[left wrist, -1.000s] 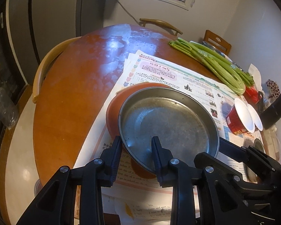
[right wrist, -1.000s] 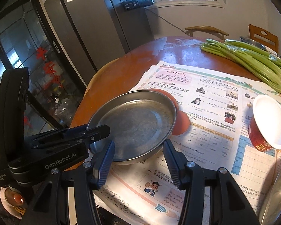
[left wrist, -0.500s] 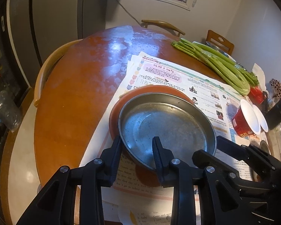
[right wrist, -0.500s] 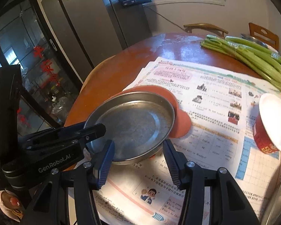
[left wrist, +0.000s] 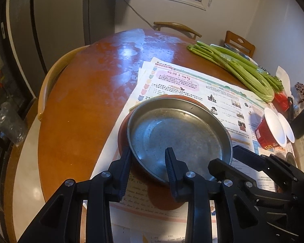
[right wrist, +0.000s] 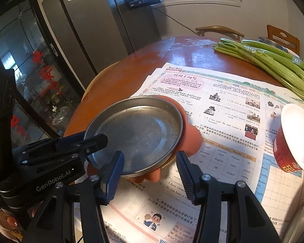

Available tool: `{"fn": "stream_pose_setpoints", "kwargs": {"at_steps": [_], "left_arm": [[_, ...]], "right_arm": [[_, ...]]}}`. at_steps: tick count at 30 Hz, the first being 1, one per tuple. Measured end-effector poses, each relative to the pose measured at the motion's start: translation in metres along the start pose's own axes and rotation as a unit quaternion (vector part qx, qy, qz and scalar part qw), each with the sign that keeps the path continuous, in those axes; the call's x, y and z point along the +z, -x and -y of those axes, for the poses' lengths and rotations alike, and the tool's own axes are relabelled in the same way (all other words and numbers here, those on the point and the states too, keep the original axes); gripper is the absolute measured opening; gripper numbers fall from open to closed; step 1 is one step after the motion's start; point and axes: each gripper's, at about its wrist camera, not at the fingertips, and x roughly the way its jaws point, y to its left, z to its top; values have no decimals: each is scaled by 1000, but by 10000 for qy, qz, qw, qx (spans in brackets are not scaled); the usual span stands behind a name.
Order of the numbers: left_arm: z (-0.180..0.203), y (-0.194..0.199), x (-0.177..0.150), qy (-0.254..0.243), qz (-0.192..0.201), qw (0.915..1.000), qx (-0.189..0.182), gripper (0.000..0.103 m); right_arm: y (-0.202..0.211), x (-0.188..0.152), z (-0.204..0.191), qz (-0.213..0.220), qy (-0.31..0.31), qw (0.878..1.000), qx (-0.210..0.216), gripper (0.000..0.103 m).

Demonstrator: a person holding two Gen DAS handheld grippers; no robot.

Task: Organize plates and bowls
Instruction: 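Carry the steel pan with the left tool over the terracotta plate, then lower the steel pan onto the terracotta plate and open the left tool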

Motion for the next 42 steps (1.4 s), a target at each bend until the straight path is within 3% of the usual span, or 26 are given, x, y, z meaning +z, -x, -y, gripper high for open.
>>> {"fn": "stream_pose_setpoints", "kwargs": {"at_steps": [25,39,41,42], "left_arm": [[10,5,8,-238,145,9993,258,41],[-16,16,10,164,250,9995,108,42],[-23,17,9,286,234,9993,38,47],[-28,17,9,368,215,9991,-28,55]], "right_arm": [[6,2,17,68,-230,9997,-53,54],[8,1,20,108,-282,9995,-37,54],[9,1,21,121,-296,9995,-30,54],[10,1,22,130,-314,9994,-29,54]]}}
